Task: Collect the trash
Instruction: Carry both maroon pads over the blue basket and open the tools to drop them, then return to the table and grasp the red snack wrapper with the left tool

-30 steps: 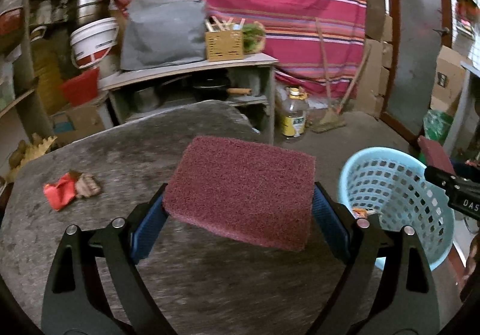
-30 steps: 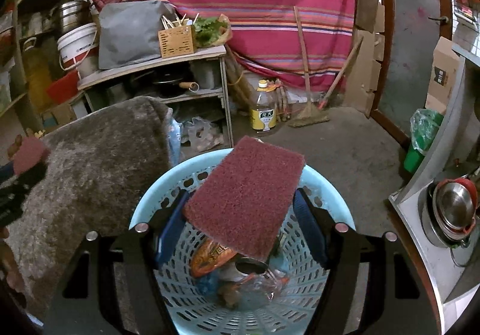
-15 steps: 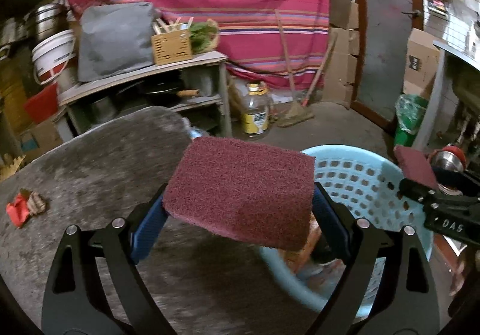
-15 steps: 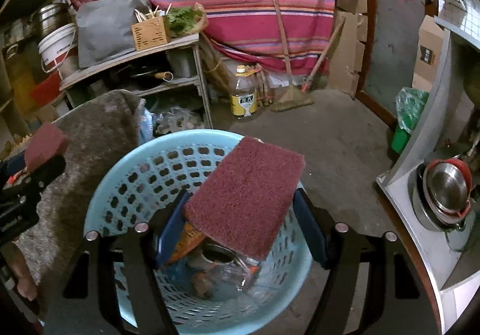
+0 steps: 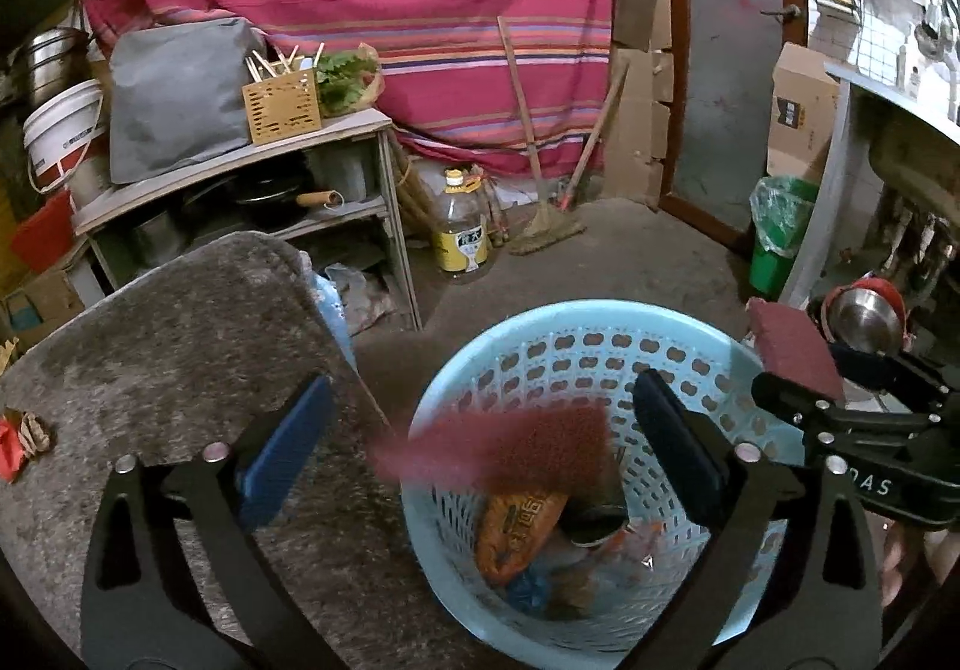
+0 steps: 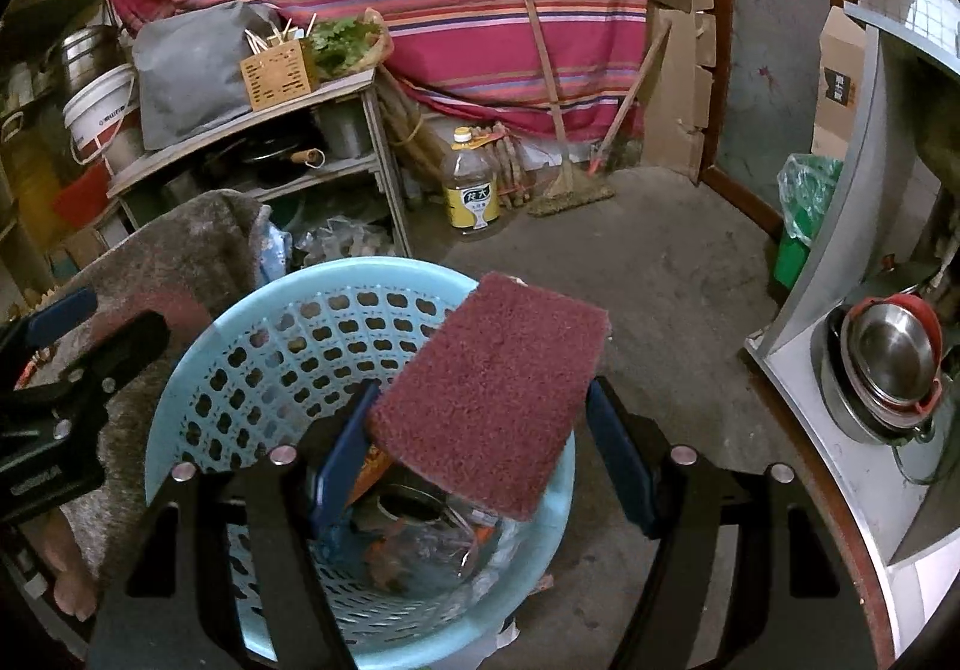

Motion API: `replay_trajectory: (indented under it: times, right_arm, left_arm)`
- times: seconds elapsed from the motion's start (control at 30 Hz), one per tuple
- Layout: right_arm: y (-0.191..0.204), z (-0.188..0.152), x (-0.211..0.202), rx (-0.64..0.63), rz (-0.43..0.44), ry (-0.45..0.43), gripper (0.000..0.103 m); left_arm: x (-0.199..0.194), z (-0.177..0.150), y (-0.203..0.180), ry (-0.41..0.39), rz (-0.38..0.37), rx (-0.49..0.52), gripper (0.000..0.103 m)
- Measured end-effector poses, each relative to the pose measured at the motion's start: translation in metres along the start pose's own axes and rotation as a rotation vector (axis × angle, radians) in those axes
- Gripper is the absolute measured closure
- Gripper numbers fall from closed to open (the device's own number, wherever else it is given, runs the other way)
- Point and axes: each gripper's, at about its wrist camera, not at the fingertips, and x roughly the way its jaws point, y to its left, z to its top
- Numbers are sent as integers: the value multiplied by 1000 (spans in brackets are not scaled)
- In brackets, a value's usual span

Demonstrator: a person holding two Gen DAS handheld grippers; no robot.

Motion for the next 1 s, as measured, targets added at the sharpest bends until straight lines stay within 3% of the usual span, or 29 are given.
replay_trajectory:
  times: [0.4,0.5,0.53,0.77,1.0]
  right_arm:
    - [32,4,3,-37,42,-5,32]
    - [45,5,2,-34,26,-20,9]
    - [49,6,3,-34,20,-20,8]
    - [80,12,6,-27,2,-30,7]
    - [148,16,3,-113,25,-79,6]
  left_arm:
    - [-33,-6,64,-20,82,-99,6]
    - [-45,-13,89,-23,122,-110,6]
    - [-49,-16,99,-23,142,-114,6]
    - [-70,-32,164,-15,245,-161,6]
    - [-92,-47,238,-20,342,-237,6]
